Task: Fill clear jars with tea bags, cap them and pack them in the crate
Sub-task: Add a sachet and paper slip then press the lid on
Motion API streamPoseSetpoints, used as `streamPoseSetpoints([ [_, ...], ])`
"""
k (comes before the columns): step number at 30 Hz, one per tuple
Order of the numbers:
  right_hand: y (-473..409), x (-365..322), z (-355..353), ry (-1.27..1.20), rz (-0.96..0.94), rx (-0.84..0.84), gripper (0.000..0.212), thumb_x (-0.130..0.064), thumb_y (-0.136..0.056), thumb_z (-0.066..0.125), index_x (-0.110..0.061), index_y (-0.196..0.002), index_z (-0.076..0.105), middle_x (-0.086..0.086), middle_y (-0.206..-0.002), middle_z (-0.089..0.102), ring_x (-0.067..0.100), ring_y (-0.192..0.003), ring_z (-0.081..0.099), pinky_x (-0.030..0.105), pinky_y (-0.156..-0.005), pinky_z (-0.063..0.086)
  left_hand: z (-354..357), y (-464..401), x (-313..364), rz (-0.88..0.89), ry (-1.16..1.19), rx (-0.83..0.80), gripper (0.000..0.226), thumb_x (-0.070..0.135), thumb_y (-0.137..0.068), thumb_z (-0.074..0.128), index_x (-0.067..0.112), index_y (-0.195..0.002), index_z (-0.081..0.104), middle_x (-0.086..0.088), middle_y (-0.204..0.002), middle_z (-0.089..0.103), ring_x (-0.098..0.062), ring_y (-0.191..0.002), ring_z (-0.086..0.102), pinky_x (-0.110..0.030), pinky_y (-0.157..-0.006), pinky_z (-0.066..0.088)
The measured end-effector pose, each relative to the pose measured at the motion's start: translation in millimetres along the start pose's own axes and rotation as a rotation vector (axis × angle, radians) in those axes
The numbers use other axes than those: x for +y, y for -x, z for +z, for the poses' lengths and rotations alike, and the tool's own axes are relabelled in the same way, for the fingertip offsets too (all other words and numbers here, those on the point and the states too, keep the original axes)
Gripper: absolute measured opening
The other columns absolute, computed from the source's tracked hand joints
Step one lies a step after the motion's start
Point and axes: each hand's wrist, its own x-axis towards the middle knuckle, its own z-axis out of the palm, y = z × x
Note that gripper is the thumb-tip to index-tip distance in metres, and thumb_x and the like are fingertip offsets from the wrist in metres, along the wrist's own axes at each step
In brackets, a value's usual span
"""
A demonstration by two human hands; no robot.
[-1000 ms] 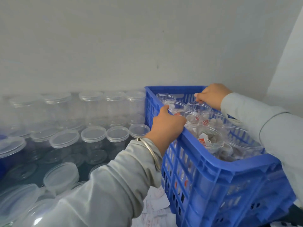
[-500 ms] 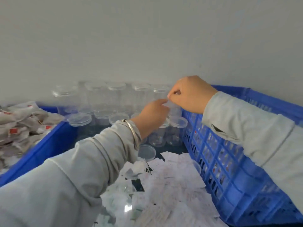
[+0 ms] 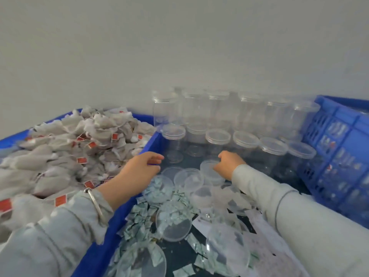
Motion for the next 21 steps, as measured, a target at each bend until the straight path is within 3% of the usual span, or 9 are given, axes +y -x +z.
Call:
streamPoseSetpoints([
  [4, -24.5, -16.8, 28.0, -0.471, 0.227, 0.173, 0.081, -0.026, -0.087, 0.062, -0.012, -0.149, 0.011, 0.019, -0.145, 0.028, 0.037, -0.128, 0.041, 0.041, -0.102, 0.038, 7.3, 2.6, -0.1, 0.080, -0.142, -0.124, 0.026, 0.016, -0.095, 0.048, 0.031, -0.116, 0.056, 0.013, -0.106, 0.055, 0.007, -0.068, 0.055, -0.008, -0.047, 0.038],
  [6, -31.6, -27.0, 34.5, -0.405, 0.211, 0.355, 0.085, -0.025, -0.085, 0.064, -0.015, -0.150, 0.011, 0.018, -0.148, 0.024, 0.035, -0.134, 0.030, 0.040, -0.107, 0.029, 9.1, 2.3, -0.4, 0.084, -0.162, -0.155, 0.028, 0.017, -0.095, 0.046, 0.029, -0.118, 0.056, 0.012, -0.103, 0.052, 0.005, -0.053, 0.053, -0.008, -0.042, 0.035],
  [9, -45.0, -54.4, 36.2, -0.232, 0.002, 0.577, 0.079, -0.026, -0.084, 0.064, -0.014, -0.148, 0.019, 0.016, -0.149, 0.024, 0.032, -0.137, 0.021, 0.038, -0.109, 0.019, 8.8, 3.3, -1.0, 0.111, -0.177, -0.142, 0.027, 0.017, -0.094, 0.045, 0.029, -0.116, 0.056, 0.015, -0.099, 0.044, 0.002, -0.076, 0.050, -0.008, -0.050, 0.038],
  [12, -65.2, -100.1, 27.2, -0.359, -0.122, 0.534, 0.080, -0.034, -0.085, 0.065, -0.010, -0.147, 0.021, 0.017, -0.146, 0.030, 0.032, -0.136, 0.026, 0.037, -0.111, 0.019, 9.5, 4.8, 0.5, 0.129, -0.176, -0.141, 0.027, 0.018, -0.093, 0.046, 0.026, -0.118, 0.056, 0.012, -0.105, 0.045, -0.006, -0.091, 0.050, -0.011, -0.060, 0.035],
  [17, -96.5, -172.2, 21.3, -0.700, -0.084, 0.346, 0.105, -0.045, -0.069, 0.080, -0.011, -0.147, 0.020, 0.011, -0.145, 0.039, 0.029, -0.132, 0.040, 0.040, -0.108, 0.036, 7.9, 4.0, 3.7, 0.127, -0.229, -0.132, 0.031, 0.017, -0.092, 0.046, 0.021, -0.122, 0.055, 0.001, -0.124, 0.049, -0.016, -0.107, 0.051, -0.019, -0.080, 0.037],
  [19, -106.6, -186.7, 26.6, -0.758, -0.007, 0.356, 0.110, -0.046, -0.065, 0.082, -0.012, -0.147, 0.017, 0.010, -0.142, 0.043, 0.030, -0.127, 0.046, 0.042, -0.103, 0.041, 8.5, 3.3, 5.1, 0.128, -0.232, -0.137, 0.028, 0.014, -0.091, 0.045, 0.018, -0.116, 0.056, -0.001, -0.117, 0.049, -0.020, -0.105, 0.051, -0.022, -0.080, 0.036],
  [21, -114.6, -192.6, 31.9, -0.774, 0.066, 0.378, 0.109, -0.043, -0.065, 0.083, -0.013, -0.147, 0.017, 0.010, -0.139, 0.046, 0.030, -0.122, 0.052, 0.044, -0.099, 0.045, 9.1, 1.3, 5.3, 0.141, -0.248, -0.127, 0.011, 0.012, -0.090, 0.045, 0.019, -0.096, 0.051, -0.001, -0.099, 0.044, -0.022, -0.094, 0.049, -0.023, -0.077, 0.034],
])
